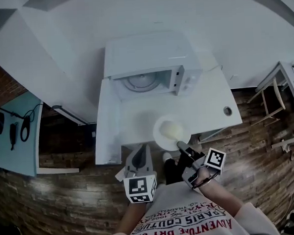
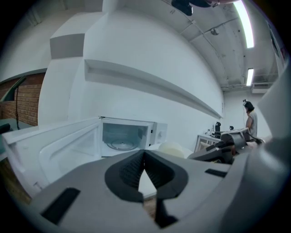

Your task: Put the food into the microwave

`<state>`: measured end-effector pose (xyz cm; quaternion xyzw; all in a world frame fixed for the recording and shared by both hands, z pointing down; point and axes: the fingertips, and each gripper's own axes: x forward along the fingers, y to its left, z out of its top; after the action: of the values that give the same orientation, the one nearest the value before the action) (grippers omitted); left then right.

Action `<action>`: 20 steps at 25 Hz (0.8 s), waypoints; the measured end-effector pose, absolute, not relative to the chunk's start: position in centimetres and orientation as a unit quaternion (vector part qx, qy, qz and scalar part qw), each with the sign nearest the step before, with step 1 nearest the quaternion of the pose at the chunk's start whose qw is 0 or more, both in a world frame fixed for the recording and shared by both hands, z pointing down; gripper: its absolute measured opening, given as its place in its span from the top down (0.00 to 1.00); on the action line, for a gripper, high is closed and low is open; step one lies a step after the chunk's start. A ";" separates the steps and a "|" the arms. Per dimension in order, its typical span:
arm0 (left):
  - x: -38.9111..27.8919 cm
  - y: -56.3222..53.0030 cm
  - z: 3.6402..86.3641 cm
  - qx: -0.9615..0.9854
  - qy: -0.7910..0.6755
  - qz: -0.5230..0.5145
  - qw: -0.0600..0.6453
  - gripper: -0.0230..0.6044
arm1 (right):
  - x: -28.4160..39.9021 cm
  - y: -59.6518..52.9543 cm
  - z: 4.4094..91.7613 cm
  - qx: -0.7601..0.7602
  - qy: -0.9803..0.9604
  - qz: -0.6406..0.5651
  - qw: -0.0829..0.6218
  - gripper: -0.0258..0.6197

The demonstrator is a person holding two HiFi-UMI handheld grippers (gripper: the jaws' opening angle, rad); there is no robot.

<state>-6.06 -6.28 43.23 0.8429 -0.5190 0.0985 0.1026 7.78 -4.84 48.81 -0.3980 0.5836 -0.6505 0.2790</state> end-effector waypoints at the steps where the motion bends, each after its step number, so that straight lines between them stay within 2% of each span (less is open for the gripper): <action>1: -5.9 -7.4 43.3 0.841 -0.522 0.100 0.102 0.96 | 7.8 -6.1 48.9 -0.393 0.585 -0.653 0.277 0.92; 10: -3.9 -17.8 43.0 0.819 -0.553 0.101 0.114 0.96 | 9.6 -16.7 48.5 -0.365 0.598 -0.669 0.249 0.92; 20: -2.9 -23.8 44.5 0.799 -0.577 0.103 0.133 0.96 | 10.1 -23.2 49.7 -0.338 0.603 -0.682 0.238 0.92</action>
<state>-2.85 -23.84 44.50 0.7990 -0.5772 0.1033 0.1329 10.14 -23.22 49.67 -0.3385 0.6028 -0.6822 0.2381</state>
